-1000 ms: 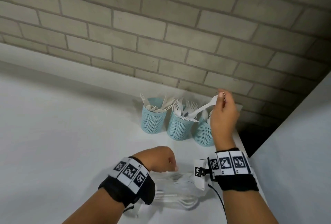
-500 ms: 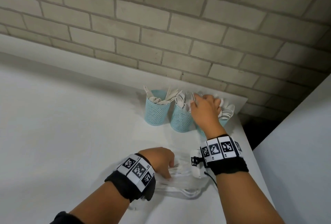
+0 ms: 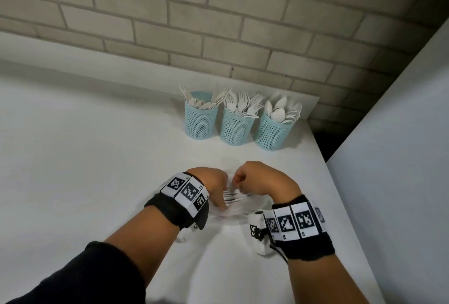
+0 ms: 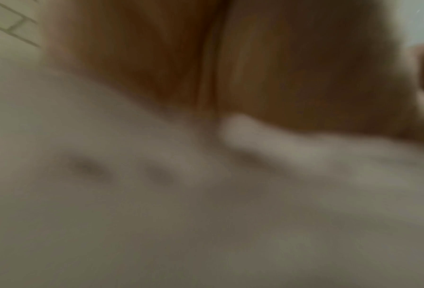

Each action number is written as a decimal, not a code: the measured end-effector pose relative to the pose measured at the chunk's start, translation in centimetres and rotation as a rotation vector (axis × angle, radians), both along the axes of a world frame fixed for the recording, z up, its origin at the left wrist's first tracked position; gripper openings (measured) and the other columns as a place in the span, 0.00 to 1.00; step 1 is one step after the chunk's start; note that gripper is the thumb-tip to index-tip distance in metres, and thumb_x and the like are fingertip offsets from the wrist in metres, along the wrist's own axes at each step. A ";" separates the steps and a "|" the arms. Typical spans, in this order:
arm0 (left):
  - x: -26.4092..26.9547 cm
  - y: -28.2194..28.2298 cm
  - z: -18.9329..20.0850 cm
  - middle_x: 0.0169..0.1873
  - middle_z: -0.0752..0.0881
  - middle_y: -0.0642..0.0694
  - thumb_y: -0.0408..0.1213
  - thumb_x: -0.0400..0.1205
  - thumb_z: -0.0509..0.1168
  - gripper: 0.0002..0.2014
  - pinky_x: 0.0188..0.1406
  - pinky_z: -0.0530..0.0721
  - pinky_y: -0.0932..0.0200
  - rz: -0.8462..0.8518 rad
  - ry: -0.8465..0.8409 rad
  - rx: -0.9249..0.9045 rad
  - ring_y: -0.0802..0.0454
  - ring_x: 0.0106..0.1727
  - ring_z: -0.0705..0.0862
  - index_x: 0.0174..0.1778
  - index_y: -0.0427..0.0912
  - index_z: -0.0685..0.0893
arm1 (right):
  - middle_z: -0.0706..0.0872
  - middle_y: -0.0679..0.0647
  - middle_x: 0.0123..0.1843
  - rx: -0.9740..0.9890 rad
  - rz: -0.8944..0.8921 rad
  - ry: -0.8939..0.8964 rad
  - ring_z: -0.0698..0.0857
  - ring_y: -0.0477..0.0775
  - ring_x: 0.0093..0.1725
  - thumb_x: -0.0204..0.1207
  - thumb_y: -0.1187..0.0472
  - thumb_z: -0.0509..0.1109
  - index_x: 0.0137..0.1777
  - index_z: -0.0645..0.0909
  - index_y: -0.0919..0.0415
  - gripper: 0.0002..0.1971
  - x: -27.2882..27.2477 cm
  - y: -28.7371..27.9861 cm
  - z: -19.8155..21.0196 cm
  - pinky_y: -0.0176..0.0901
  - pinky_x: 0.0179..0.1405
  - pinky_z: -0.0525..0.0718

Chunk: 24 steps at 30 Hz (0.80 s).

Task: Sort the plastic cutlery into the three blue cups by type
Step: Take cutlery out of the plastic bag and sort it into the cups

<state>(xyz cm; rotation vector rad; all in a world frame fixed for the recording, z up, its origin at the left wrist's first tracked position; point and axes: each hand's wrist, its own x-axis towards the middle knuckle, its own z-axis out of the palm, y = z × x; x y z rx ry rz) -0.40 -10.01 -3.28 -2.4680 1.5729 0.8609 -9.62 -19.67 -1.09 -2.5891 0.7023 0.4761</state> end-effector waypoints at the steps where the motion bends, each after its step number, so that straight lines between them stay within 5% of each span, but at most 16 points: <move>1: -0.1 -0.1 -0.1 0.62 0.83 0.46 0.47 0.73 0.72 0.27 0.57 0.80 0.54 0.003 -0.006 -0.003 0.46 0.59 0.82 0.67 0.42 0.77 | 0.88 0.54 0.58 -0.023 -0.029 -0.015 0.86 0.54 0.55 0.77 0.69 0.63 0.58 0.85 0.59 0.14 -0.2 -0.1 -0.3 0.42 0.54 0.82; 5: -0.3 -0.2 -0.2 0.60 0.83 0.43 0.47 0.76 0.68 0.23 0.53 0.80 0.53 0.007 -0.036 0.010 0.47 0.52 0.80 0.64 0.39 0.77 | 0.79 0.57 0.70 -0.114 -0.102 -0.027 0.77 0.58 0.68 0.77 0.70 0.59 0.70 0.76 0.59 0.22 -0.8 -0.7 -1.4 0.47 0.67 0.76; 10: 0.5 0.0 -0.2 0.63 0.81 0.42 0.45 0.80 0.63 0.20 0.56 0.76 0.54 -0.016 -0.034 -0.040 0.43 0.62 0.80 0.65 0.39 0.77 | 0.74 0.61 0.74 -0.082 -0.202 0.025 0.69 0.61 0.75 0.79 0.68 0.53 0.76 0.68 0.60 0.24 -1.6 -1.2 -1.7 0.52 0.72 0.72; 15: 1.4 0.4 -0.2 0.62 0.81 0.42 0.43 0.82 0.60 0.16 0.56 0.74 0.56 0.009 0.013 -0.187 0.44 0.62 0.79 0.62 0.38 0.78 | 0.75 0.62 0.71 -0.013 -0.274 0.018 0.76 0.65 0.67 0.74 0.60 0.61 0.77 0.61 0.48 0.30 -2.4 -1.5 -2.1 0.55 0.67 0.77; 21: 2.1 1.0 -0.4 0.65 0.80 0.44 0.44 0.83 0.62 0.18 0.56 0.71 0.59 0.102 0.135 -0.326 0.46 0.64 0.78 0.68 0.41 0.75 | 0.79 0.59 0.68 -0.020 -0.350 -0.060 0.76 0.64 0.68 0.72 0.57 0.70 0.82 0.51 0.53 0.42 -2.5 -1.6 -1.9 0.58 0.69 0.74; 24: 2.2 1.2 -0.7 0.53 0.82 0.45 0.47 0.83 0.62 0.12 0.44 0.70 0.61 0.116 0.178 -0.323 0.48 0.51 0.78 0.55 0.42 0.79 | 0.81 0.56 0.66 -0.042 -0.370 -0.064 0.76 0.62 0.68 0.73 0.57 0.67 0.81 0.53 0.52 0.38 -2.6 -1.5 -1.8 0.57 0.70 0.71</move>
